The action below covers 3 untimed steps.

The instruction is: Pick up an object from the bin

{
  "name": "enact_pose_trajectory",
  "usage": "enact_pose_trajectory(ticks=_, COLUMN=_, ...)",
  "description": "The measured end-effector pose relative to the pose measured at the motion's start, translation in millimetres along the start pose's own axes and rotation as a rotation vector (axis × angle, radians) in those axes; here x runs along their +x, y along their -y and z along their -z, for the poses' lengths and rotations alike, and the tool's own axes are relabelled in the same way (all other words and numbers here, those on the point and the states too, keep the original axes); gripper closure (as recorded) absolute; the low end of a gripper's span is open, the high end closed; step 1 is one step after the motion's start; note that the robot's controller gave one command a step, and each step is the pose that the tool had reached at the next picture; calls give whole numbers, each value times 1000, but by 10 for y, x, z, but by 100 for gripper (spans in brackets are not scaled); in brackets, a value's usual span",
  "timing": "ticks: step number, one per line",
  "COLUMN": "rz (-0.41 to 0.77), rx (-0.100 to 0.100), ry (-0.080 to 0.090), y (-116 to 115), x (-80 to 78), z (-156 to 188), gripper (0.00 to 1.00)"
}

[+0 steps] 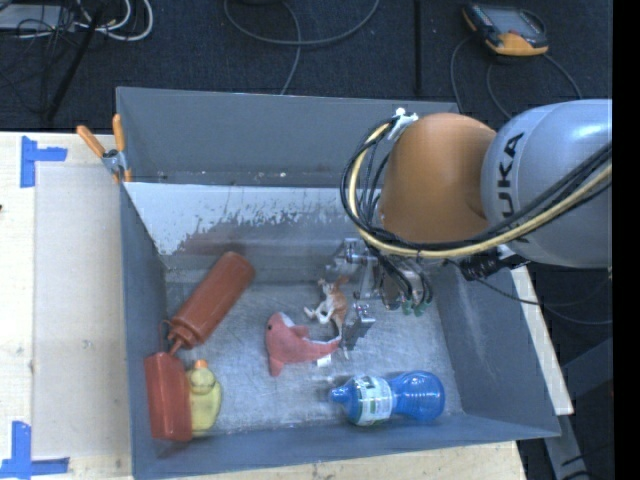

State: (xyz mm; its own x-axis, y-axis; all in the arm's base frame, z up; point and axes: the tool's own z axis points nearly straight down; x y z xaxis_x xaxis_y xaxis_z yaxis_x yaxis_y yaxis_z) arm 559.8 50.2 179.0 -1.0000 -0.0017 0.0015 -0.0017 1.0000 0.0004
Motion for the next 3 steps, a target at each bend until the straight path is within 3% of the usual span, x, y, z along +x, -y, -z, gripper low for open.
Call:
enact_pose_trajectory(ticks=1, rz=0, rx=0, ry=0, y=0, x=0, z=0, gripper=0)
enact_pose_trajectory(ticks=2, rz=152, rx=-6, ry=-1, y=329, x=-624, z=-1079, gripper=0)
enact_pose_trajectory(ticks=3, rz=143, rx=-1, ry=11, y=604, x=-403, z=-1053, gripper=0)
